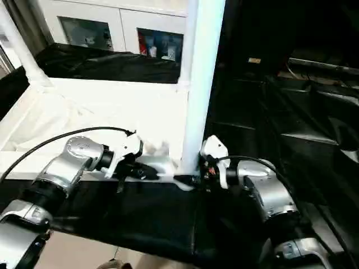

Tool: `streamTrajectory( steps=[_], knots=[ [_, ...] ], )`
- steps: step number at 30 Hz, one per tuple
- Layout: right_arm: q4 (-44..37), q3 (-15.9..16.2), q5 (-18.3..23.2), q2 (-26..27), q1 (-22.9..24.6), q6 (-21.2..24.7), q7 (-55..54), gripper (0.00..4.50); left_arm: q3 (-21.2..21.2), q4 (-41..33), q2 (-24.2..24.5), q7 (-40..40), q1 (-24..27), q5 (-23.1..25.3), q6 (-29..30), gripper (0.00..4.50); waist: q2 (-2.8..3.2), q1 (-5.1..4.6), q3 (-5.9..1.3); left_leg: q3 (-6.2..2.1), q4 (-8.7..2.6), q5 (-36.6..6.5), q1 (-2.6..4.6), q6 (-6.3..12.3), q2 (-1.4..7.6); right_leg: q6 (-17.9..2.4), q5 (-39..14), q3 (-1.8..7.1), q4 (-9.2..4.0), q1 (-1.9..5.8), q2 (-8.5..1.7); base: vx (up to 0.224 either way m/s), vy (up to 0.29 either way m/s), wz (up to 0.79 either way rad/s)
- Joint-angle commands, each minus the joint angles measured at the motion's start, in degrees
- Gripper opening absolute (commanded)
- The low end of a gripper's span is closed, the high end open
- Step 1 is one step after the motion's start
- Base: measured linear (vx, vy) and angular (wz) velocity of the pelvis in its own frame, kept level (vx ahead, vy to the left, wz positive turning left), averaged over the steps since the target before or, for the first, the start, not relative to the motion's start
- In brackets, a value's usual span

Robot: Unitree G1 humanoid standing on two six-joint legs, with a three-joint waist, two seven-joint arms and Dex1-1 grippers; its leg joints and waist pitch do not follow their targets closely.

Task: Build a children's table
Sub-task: Rotate leg to tighten

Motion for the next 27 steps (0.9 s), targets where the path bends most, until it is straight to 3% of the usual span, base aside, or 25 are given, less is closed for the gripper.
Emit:
streamTrajectory(
  steps=[1, 3, 5, 8, 9, 10, 15, 16, 18, 19, 23, 27],
  knots=[
    [4.65, -0.47, -3.41, 4.07, -1.23, 0.55, -12.12, 2.73, 2.86, 3.71, -4.27, 12.93, -1.98, 0.19, 2.13, 0.00, -0.56, -0.46, -2.54, -1.57, -4.27, -14.18, 0.94, 0.40, 2.81, -13.28, -13.96, 2.79, -4.84, 1.67, -3.74, 0.000, 0.000, 0.00],
    [5.91, -1.90, -3.16, 5.78, -1.71, 1.21, -16.32, 2.72, 3.74, 4.88, -5.51, 16.78, -2.81, 0.23, 3.22, 0.00, -0.65, -0.68, -2.73, -1.66, -4.21, -14.14, 0.86, -0.06, 2.72, -12.81, -14.31, 2.76, -4.81, 1.89, -3.76, 0.000, 0.000, 0.00],
    [8.61, -5.08, -2.71, 9.70, -3.03, 2.51, -26.59, 2.72, 4.90, 7.09, -8.39, 23.56, -4.56, 0.31, 4.67, 0.00, -0.72, -0.78, -2.70, -1.45, -4.07, -13.40, 0.92, 0.78, 2.64, -12.88, -12.25, 2.92, -4.89, 1.74, -3.70, 0.000, 0.000, 0.00],
    [10.34, -6.63, -2.65, 12.99, -4.09, 3.64, -33.11, 2.72, 5.20, 8.48, -10.98, 27.57, -5.89, 0.66, 4.97, 0.00, -0.67, -0.75, -2.83, -1.44, -3.98, -11.79, 0.82, 1.51, 2.55, -12.79, -10.57, 2.92, -4.88, 1.92, -3.73, 0.000, 0.000, 0.00],
    [10.35, -5.98, -3.02, 13.88, -4.22, 3.25, -32.82, 2.72, 5.14, 8.71, -11.78, 28.17, -6.24, 0.77, 5.01, 0.00, -0.24, -0.64, -2.93, -1.47, -3.94, -11.44, 0.82, 1.60, 2.54, -12.84, -9.92, 2.90, -4.76, 1.99, -3.73, 0.000, 0.000, 0.00],
    [10.31, -4.90, -3.65, 14.99, -4.34, 2.46, -32.04, 2.72, 4.94, 9.26, -12.72, 28.52, -6.74, 0.93, 4.74, 0.00, -0.45, -0.56, -3.09, -1.32, -3.79, -10.23, 0.73, 2.30, 2.41, -12.95, -7.29, 2.87, -4.62, 2.08, -3.54, 0.000, 0.000, 0.00],
    [10.26, -3.43, -4.80, 15.67, -4.40, 0.24, -31.05, 2.72, 4.58, 9.78, -13.35, 28.00, -7.02, 1.17, 4.21, 0.00, -0.47, -0.16, -3.01, -1.37, -3.88, -10.44, 0.64, 2.98, 2.50, -12.69, -7.91, 2.79, -4.74, 2.26, -3.76, 0.000, 0.000, 0.00],
    [10.28, -3.54, -4.29, 15.84, -4.54, -0.27, -30.28, 3.28, 4.15, 9.82, -13.27, 27.46, -6.95, 1.18, 3.82, 0.00, -0.43, -0.16, -2.96, -1.41, -3.94, -11.03, 0.65, 2.81, 2.51, -12.53, -8.97, 2.77, -4.86, 2.26, -3.79, 0.000, 0.000, 0.00],
    [10.09, -3.61, -3.83, 15.71, -4.69, -0.27, -29.64, 3.42, 3.93, 9.67, -13.08, 27.03, -6.76, 1.14, 3.75, 0.00, -0.46, -0.22, -3.02, -1.41, -3.94, -11.29, 0.63, 2.66, 2.56, -12.49, -9.01, 2.79, -4.81, 2.23, -3.73, 0.000, 0.000, 0.00],
    [9.72, -3.17, -4.03, 15.03, -4.87, -0.68, -28.22, 3.62, 3.74, 9.54, -12.70, 26.18, -6.52, 1.16, 3.64, 0.00, -0.40, -0.25, -3.00, -1.49, -4.04, -11.48, 0.65, 2.66, 2.62, -12.44, -8.85, 2.76, -4.78, 2.21, -3.72, 0.000, 0.000, 0.00],
    [7.58, -1.58, -3.78, 11.85, -4.63, -1.64, -20.75, 3.62, 3.27, 8.64, -11.48, 23.06, -5.77, 1.05, 3.49, 0.00, -0.71, -0.49, -3.02, -1.41, -3.83, -11.52, 0.50, 3.29, 2.50, -12.69, -8.42, 2.74, -4.80, 2.44, -3.72, 0.000, 0.000, 0.00],
    [3.63, 0.43, -2.18, 6.89, -3.26, -2.65, -9.55, 3.62, 2.42, 7.33, -9.71, 18.31, -4.83, 0.80, 3.13, 0.00, -0.84, -0.31, -3.12, -1.34, -3.53, -9.03, 0.21, 5.36, 2.49, -13.33, -5.49, 2.75, -4.48, 2.66, -3.82, 0.000, 0.000, 0.00]
  ],
)
